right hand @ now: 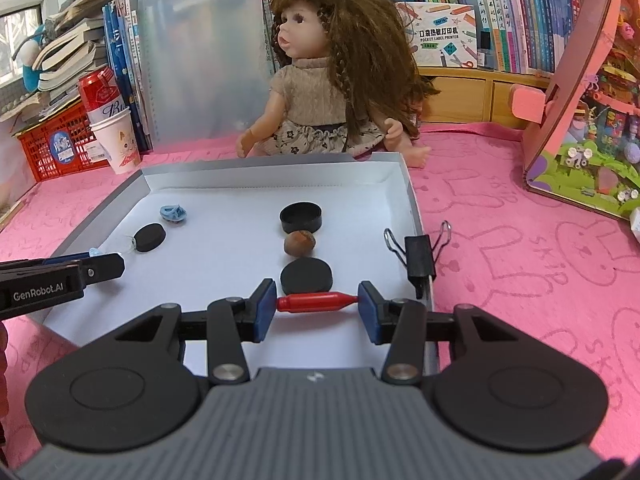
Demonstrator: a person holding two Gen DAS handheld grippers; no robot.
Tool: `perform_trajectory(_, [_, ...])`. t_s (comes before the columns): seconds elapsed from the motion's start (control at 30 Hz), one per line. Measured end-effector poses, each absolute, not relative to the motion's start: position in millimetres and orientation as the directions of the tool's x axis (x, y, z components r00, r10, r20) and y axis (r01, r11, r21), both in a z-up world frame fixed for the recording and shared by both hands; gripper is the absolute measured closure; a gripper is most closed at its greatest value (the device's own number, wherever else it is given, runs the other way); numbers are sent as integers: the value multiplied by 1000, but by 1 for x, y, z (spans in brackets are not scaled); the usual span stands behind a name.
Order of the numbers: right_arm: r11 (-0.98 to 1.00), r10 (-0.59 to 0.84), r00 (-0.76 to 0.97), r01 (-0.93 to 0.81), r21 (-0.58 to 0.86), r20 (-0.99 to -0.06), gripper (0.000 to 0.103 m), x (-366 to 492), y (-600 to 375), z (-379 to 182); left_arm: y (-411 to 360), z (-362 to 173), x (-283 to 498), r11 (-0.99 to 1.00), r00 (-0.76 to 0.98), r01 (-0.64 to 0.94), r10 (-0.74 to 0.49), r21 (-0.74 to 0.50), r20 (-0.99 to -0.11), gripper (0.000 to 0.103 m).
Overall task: Organize rigid objects
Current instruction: 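Lower the blue clip into the tray and open the left gripper while the right lowers the marker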
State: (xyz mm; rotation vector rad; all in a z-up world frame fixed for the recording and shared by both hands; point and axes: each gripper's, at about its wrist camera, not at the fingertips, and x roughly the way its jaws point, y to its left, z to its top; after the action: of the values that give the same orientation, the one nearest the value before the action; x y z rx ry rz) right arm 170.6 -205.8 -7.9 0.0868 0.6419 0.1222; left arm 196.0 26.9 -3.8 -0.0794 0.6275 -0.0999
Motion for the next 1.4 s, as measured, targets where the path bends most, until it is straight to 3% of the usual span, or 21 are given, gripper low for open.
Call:
perform_trajectory(0.77, [988,152,806,-99,122,-572,50,206,-208,-10,18,-6,236,996,800,31,-75,-84,-595,67])
perform_trajectory(0.87, [986,158,806,-99,133,-571,45,204,-209,-10,18,-5,235,996,797,33,-77,-85,-599,66])
perform_trajectory(0.93, [985,164,806,-99,143,-569,38,202,-210,-8,18,-5,234,996,795,35,-78,-83,-601,61])
perform_trajectory(1.17, [984,172,817,-118,133,-551,27,194,-207,-2,16,1,225,996,803,54,-86,-71,-590,49])
perform_trajectory(1.23, [984,172,817,-122,127,-550,24,192,-207,-1,15,3,222,996,805,56,-84,-66,-588,36])
perform_trajectory(1.4, [983,181,822,-132,128,-539,20,183,-208,3,13,10,212,995,810,79,-103,-67,-577,33])
